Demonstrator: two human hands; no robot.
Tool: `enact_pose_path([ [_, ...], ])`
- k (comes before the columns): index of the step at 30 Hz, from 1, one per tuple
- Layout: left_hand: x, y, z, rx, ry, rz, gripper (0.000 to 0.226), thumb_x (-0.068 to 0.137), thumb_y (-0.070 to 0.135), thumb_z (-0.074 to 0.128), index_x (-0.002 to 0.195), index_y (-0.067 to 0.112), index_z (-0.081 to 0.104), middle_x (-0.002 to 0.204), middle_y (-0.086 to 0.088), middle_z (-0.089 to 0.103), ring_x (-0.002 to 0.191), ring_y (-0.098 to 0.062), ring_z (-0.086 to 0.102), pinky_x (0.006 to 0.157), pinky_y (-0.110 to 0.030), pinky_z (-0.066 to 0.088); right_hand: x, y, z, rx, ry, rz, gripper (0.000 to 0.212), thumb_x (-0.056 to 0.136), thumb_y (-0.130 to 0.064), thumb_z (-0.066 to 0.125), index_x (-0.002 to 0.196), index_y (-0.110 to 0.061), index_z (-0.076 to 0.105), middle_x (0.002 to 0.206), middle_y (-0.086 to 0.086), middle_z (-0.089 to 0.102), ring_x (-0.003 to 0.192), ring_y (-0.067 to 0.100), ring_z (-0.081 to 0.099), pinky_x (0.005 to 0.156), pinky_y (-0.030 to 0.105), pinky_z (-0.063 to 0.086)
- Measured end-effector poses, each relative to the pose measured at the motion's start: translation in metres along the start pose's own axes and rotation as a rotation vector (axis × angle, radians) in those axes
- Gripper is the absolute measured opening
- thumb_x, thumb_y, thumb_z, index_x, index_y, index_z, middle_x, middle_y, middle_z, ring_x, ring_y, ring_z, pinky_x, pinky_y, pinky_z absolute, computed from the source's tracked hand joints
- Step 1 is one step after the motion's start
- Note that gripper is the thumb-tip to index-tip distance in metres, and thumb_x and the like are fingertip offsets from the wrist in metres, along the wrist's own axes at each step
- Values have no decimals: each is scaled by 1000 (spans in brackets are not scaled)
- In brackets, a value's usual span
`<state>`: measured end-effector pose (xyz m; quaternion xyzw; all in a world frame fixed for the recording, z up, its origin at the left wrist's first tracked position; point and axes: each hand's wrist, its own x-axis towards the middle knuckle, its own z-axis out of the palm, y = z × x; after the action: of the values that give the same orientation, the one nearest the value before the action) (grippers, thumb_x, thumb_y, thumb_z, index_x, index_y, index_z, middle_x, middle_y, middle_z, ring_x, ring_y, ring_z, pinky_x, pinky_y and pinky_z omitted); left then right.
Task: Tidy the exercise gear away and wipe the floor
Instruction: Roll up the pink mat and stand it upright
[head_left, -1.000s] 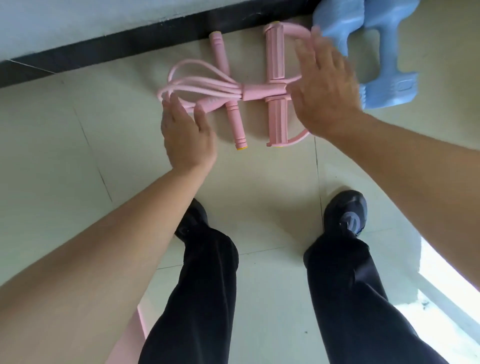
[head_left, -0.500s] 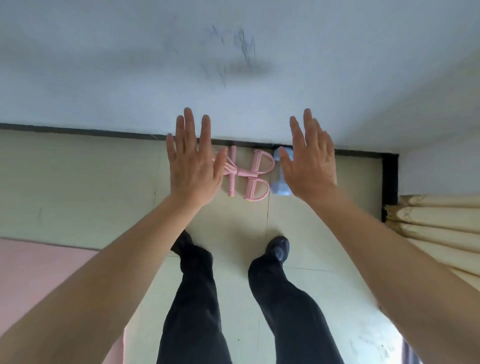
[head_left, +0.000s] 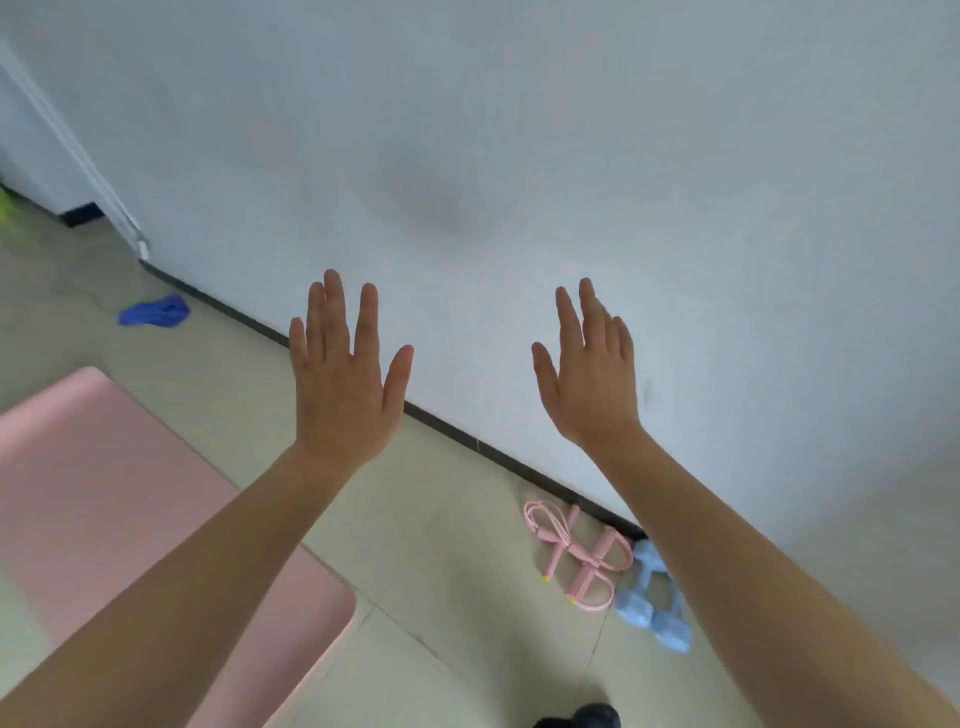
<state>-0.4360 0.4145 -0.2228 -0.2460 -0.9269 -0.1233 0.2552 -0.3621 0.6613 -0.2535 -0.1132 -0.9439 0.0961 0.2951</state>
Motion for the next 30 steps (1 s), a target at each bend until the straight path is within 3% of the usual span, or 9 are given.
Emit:
enact_pose_path([
  [6,-160,-183,-183,282,80,-272,67,102,49,27,154,8,18,159,-27,11,148,-41,10,116,-60,18,-38,-275,1,259,-59,-184,72,100,-40,44,156,-7,13,161,19,19,138,35,38,116,49,28],
  [12,-297,-324,-347,517,179,-520,67,100,47,31,153,6,23,158,-28,13,148,-43,10,115,-62,16,-98,-536,-27,438,-93,-639,71,97,-40,45,155,-8,18,159,18,25,141,32,34,114,50,31],
  [19,-373,-424,-401,618,236,-763,68,100,49,30,153,7,20,159,-25,11,148,-40,9,115,-61,16,-134,-686,-3,508,-133,-880,68,99,-44,42,154,-10,21,158,18,27,134,35,42,112,47,33],
  [24,-369,-512,-415,697,173,-749,67,101,49,29,154,8,20,160,-25,10,149,-40,6,115,-63,16,-108,-775,41,523,-142,-934,65,99,-41,45,151,-6,29,154,22,33,127,37,49,109,49,36],
  [30,-350,-618,-448,762,134,-761,66,100,49,26,152,9,27,160,-25,9,149,-40,7,114,-63,18,-62,-892,76,512,-165,-1015,66,100,-47,36,152,-8,30,155,22,32,134,38,41,112,51,32],
])
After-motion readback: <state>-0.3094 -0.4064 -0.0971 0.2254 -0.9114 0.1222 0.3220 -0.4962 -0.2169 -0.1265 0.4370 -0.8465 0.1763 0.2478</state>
